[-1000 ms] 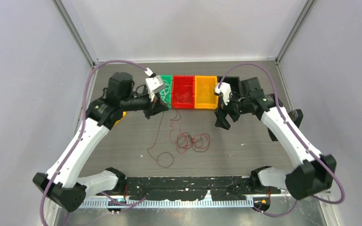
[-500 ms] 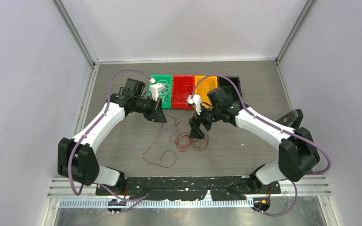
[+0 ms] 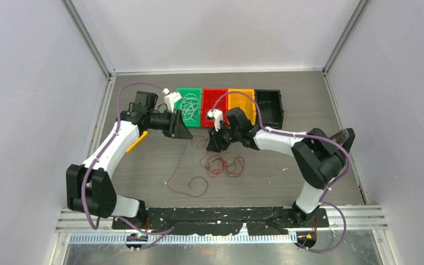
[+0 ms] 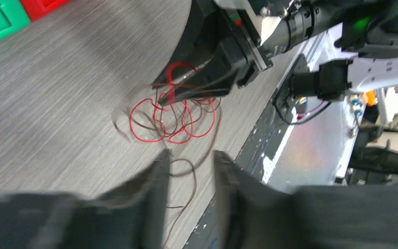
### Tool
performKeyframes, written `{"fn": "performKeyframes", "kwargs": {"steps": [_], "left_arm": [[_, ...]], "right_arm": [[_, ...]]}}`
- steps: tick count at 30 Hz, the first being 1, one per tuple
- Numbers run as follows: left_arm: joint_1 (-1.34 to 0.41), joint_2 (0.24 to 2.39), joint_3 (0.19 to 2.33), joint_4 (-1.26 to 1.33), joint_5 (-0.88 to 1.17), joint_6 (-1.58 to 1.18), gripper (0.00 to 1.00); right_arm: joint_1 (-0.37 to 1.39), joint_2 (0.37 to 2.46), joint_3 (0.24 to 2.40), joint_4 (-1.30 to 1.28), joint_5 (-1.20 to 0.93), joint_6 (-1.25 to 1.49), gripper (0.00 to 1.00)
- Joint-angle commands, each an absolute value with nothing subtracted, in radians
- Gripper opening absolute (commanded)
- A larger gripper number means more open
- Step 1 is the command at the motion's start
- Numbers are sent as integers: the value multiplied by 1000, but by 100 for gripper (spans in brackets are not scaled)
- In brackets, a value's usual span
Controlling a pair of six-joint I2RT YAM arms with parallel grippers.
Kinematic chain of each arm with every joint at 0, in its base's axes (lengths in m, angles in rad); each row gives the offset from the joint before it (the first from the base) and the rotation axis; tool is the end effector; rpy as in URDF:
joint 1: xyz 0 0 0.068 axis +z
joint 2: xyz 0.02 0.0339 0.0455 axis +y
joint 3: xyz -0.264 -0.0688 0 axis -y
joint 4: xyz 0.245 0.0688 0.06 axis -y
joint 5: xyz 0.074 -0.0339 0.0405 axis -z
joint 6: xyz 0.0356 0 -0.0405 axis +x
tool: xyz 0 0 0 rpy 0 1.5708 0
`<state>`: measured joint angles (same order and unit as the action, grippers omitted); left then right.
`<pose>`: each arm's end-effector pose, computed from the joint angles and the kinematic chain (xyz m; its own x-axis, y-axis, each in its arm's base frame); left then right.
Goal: Untangle the cables
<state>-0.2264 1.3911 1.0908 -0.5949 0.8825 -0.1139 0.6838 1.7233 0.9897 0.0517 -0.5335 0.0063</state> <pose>0.2716 -0.0908 0.2827 -0.8252 0.1160 -0.5528 0.5229 0.5272 -0.6698 0.2703 0.2437 0.1890 -0.4939 -0.3955 -0.7743 -0.8469 0.4205 0.3254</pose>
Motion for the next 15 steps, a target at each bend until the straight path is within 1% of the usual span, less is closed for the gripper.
{"fn": "performKeyframes", "kwargs": {"steps": [1,2,3,6,8,10,12,15], "left_arm": [[-214,1354,1015,-601,881,-144,47],[-212,1339,983,-590,862,-154,57],[-210,1327,943,-571,847,-167,62],[-201,1296,834,-475,817,-213,74],[-201,1285,785,-405,785,-230,81],[-202,1285,763,-359,741,-219,83],[-203,1304,762,-361,645,-201,83],[-203,1372,778,-387,588,-169,80]], "right_arm": [[690,1736,1039,162,-537,67,10],[690,1732,1041,153,-533,67,8],[690,1719,1044,148,-532,61,6],[690,1667,1036,115,-549,36,6],[691,1636,1022,85,-556,17,6],[690,1612,1009,52,-555,-9,6],[690,1590,992,17,-556,-43,6],[690,1563,967,-15,-564,-66,6]]}}
